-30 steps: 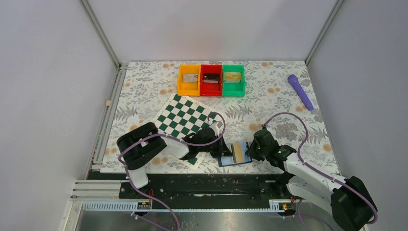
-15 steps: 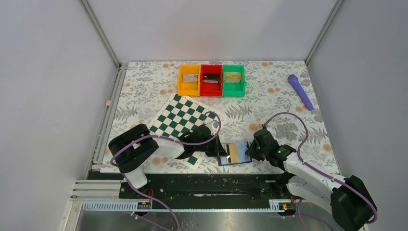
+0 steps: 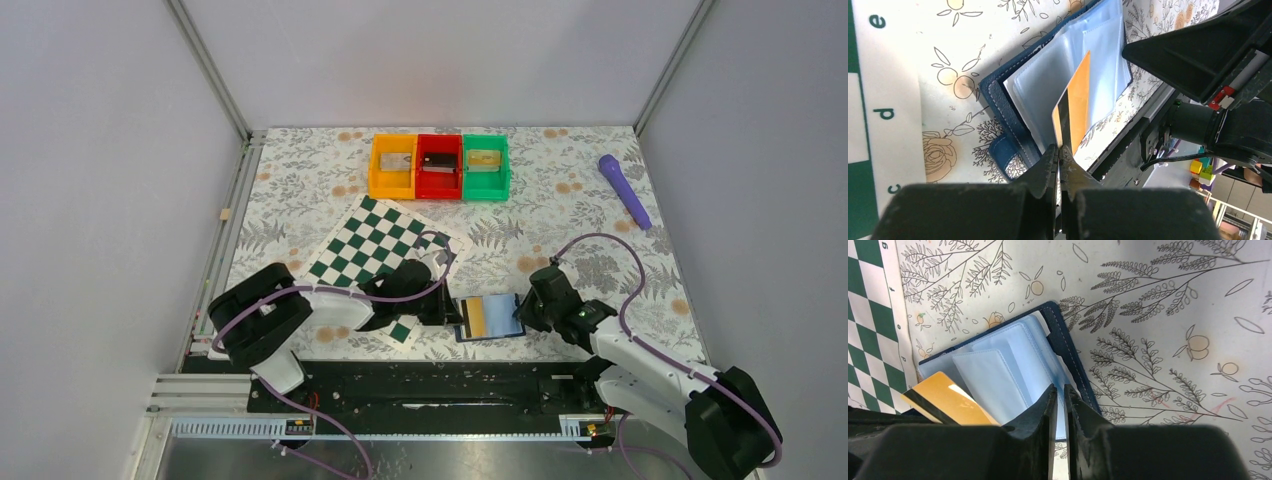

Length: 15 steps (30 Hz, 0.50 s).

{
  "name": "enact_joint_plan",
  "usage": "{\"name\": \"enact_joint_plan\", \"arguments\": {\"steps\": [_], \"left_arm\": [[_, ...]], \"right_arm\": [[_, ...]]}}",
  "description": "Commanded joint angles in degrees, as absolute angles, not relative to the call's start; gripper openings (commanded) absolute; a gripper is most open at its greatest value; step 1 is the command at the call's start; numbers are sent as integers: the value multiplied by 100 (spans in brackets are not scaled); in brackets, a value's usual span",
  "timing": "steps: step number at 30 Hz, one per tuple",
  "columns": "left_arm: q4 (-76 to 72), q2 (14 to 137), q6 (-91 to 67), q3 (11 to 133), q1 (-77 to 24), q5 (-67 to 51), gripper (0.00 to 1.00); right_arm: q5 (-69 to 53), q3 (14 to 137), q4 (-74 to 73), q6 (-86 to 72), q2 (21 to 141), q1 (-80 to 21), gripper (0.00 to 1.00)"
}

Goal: Take the credit cards out of the card holder
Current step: Remove the credit card from the card holder.

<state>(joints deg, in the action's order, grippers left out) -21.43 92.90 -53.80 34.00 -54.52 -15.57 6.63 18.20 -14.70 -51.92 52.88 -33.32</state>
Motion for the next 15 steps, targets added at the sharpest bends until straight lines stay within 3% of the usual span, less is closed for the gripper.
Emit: {"name": "enact_joint_plan", "arguments": {"steps": [1,9,15], "left_arm": [[-1957,9019,-5142,3350,-5416,-1391,0],[-2021,8718,-5284,3264,-5416,-1457,0],[-1967,8407,-5517,3350,-5390,-1592,0]], "right_arm": [[1076,1905,-2019,-4821,5364,-3197,19],[1094,2663,-2010,-3619,4525,-3198,26],[251,2856,-1325,-2151,4214,-3207,32]]}}
